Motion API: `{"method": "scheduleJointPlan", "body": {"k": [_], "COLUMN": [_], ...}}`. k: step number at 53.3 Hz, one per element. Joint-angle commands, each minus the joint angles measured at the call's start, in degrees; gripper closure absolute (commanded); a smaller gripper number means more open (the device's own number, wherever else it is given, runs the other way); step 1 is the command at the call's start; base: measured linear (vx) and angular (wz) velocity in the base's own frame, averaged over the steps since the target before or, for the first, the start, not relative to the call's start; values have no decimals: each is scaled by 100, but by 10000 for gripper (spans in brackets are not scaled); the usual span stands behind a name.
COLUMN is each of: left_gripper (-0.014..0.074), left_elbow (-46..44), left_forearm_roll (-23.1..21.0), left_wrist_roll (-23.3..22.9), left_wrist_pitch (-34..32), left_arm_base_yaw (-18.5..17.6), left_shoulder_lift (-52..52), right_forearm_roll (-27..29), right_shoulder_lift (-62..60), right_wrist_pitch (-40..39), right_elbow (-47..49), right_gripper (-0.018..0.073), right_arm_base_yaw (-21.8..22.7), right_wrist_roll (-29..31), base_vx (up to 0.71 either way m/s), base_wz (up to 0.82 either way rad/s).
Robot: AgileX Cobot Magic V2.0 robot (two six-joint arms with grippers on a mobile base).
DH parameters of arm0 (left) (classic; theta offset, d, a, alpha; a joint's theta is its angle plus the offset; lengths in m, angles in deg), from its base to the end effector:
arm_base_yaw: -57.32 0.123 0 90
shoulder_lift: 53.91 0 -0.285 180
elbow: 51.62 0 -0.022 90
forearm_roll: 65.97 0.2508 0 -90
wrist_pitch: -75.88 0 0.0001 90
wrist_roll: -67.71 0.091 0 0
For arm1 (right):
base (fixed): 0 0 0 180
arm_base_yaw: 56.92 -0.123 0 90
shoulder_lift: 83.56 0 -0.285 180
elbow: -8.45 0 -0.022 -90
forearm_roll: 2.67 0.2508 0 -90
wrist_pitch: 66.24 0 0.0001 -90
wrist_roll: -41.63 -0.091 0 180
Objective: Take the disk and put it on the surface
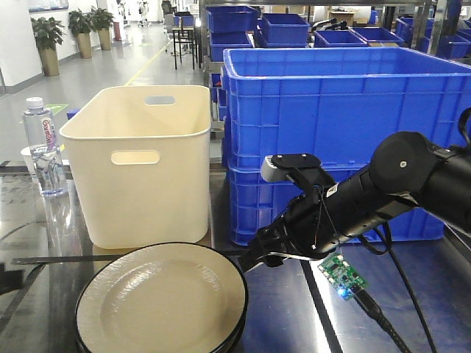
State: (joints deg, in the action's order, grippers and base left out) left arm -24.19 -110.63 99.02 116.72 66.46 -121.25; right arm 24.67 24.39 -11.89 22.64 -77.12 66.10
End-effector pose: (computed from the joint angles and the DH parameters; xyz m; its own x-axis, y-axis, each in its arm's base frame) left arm 0.2110 -0.0085 0.3391 -0.6040 -0.1830 -0.7757 0.1676 0.9224 -0.3480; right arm 0.3525 0.1659 0.3306 -0.6904 -0.3865 -0.6115 -0.6201 0.7515 0.2252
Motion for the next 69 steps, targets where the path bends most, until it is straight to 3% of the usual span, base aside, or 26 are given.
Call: {"method": "scheduleJointPlan", "body": {"k": [1, 8, 18, 33, 42, 69], "left_gripper": [605, 605, 605, 605, 605, 605], "left_elbow": [349, 1335, 2888, 4976, 4998, 4998], "left_forearm_roll": [397, 1394, 2819, 4235, 4346, 4338], "left_wrist_roll": [-200, -810, -1912, -3098, -3223, -3218], "left_wrist_pitch": [-915, -2066, -3109, -4336, -3911, -3921], "left_arm_base_yaw": [-218, -553, -839, -878, -872, -872], "left_shoulder_lift": [742, 1961, 3678, 5960, 5932, 5854], "right_forearm_roll": [129, 129, 129, 129, 147, 142], "right_shoulder_lift": [-299, -299, -299, -299, -299, -299], "right_wrist_pitch": [-217, -217, -217, -217, -200, -206], "right_elbow": [191, 191, 191, 191, 191, 191], "right_gripper": [8, 8, 8, 8, 8, 8], "right_arm_base_yaw": [28, 28, 28, 28, 28, 28], "right_wrist_roll": [19, 19, 19, 19, 19, 19], "base_vx": [0, 0, 0, 0, 0, 0], "base_wz": [0, 0, 0, 0, 0, 0]}}
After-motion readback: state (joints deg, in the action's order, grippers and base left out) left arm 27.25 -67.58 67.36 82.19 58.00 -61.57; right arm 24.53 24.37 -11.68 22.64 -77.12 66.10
